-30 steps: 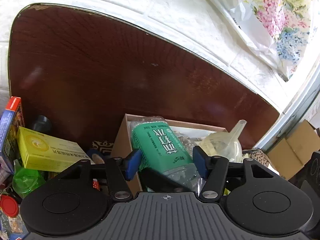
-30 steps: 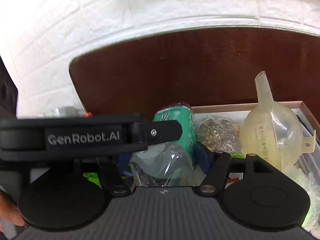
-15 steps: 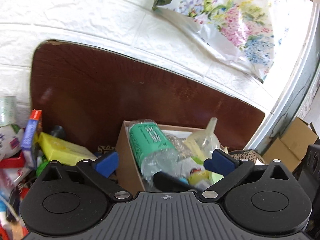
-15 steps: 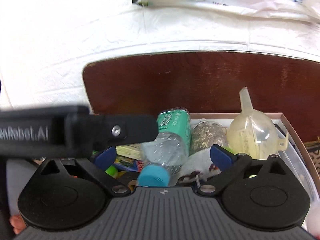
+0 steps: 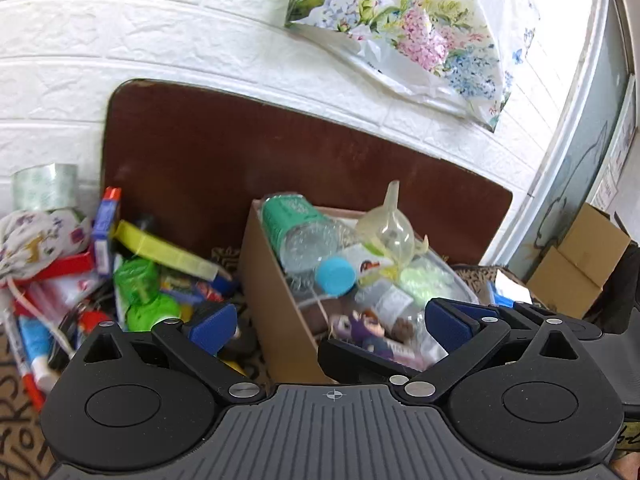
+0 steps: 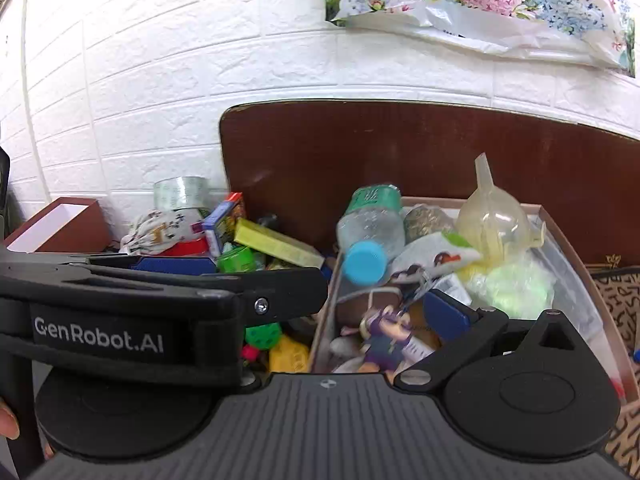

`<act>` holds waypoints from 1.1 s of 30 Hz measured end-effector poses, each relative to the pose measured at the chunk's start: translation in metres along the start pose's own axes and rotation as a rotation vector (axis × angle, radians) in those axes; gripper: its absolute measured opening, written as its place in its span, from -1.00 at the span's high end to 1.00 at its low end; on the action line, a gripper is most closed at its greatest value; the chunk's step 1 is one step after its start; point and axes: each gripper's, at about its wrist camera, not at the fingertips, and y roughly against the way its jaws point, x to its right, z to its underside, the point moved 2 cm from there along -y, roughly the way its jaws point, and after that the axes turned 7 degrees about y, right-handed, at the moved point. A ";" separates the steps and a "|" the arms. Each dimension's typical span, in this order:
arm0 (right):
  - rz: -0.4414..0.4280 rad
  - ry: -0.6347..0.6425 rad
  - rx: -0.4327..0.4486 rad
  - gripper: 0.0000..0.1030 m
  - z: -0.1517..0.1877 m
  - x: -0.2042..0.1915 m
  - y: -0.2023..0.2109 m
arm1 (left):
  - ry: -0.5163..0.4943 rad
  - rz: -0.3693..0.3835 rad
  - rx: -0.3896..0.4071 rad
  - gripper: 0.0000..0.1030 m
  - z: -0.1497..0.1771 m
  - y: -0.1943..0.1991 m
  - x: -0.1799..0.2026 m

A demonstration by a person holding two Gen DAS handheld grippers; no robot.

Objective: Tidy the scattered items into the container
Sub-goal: 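Lower the bottle into the box and open the left gripper, then move the left gripper to the black key fob and grasp it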

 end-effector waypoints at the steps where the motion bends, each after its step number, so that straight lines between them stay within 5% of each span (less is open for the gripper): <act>1: -0.002 -0.002 0.000 -0.99 0.001 -0.004 0.003 | -0.004 -0.007 0.004 -1.00 0.002 0.006 0.000; 17: -0.074 0.100 0.023 -0.99 0.037 -0.090 0.040 | 0.058 -0.054 0.092 -1.00 0.063 0.101 -0.045; 26: -0.106 0.129 -0.005 -0.99 0.088 -0.138 0.023 | 0.145 -0.105 0.034 -1.00 0.116 0.118 -0.100; 33: -0.108 0.095 -0.048 -0.99 0.103 -0.141 -0.001 | 0.176 -0.148 -0.016 -0.97 0.123 0.105 -0.133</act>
